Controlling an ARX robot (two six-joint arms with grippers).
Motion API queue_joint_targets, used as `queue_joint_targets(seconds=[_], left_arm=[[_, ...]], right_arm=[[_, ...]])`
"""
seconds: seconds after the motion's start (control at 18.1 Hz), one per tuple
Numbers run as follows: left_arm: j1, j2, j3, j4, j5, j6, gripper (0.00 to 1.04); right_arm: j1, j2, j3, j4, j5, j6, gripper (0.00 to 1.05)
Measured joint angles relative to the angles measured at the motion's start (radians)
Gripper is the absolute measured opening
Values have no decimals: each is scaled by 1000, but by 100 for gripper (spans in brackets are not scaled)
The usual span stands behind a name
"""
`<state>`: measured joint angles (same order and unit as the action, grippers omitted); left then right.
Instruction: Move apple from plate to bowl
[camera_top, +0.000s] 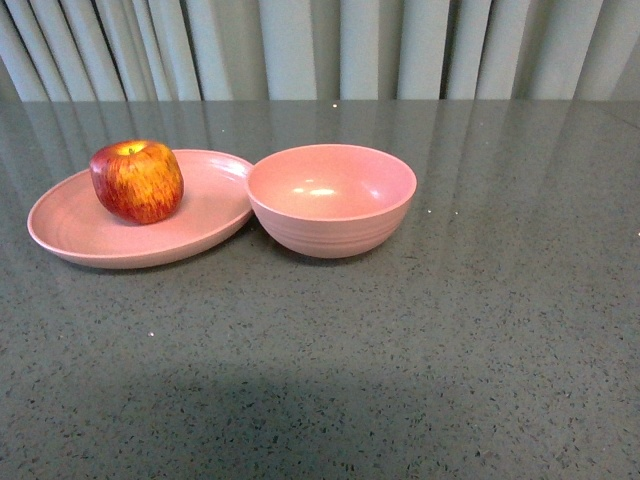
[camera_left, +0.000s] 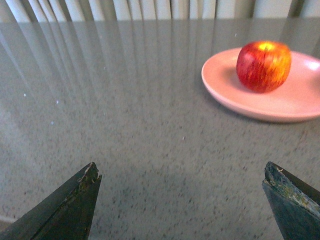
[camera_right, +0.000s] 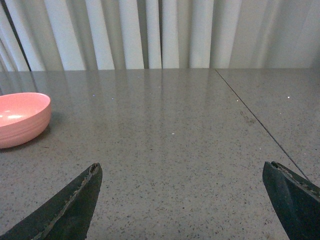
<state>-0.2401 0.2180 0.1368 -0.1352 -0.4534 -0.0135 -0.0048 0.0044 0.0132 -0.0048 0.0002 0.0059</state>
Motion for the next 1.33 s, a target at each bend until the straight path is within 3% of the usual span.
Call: queue_joint_targets(seconds=[0.22,0.5,0.61,0.66,0.83,1.33], left_arm=[[-8,105,43,121,42,21,98],[154,539,252,473,358,65,98],[164,975,581,463,559,63,98],[150,1106,699,420,565,62,98],[137,1261,809,375,559,55,98],[134,1510,951,257,523,21,98]], right_arm=[[0,0,0,0,0,0,98],[0,0,0,0,0,0,98],[0,0,0,0,0,0,98],[0,0,0,0,0,0,98],[0,0,0,0,0,0,98],[0,0,0,0,0,0,98]])
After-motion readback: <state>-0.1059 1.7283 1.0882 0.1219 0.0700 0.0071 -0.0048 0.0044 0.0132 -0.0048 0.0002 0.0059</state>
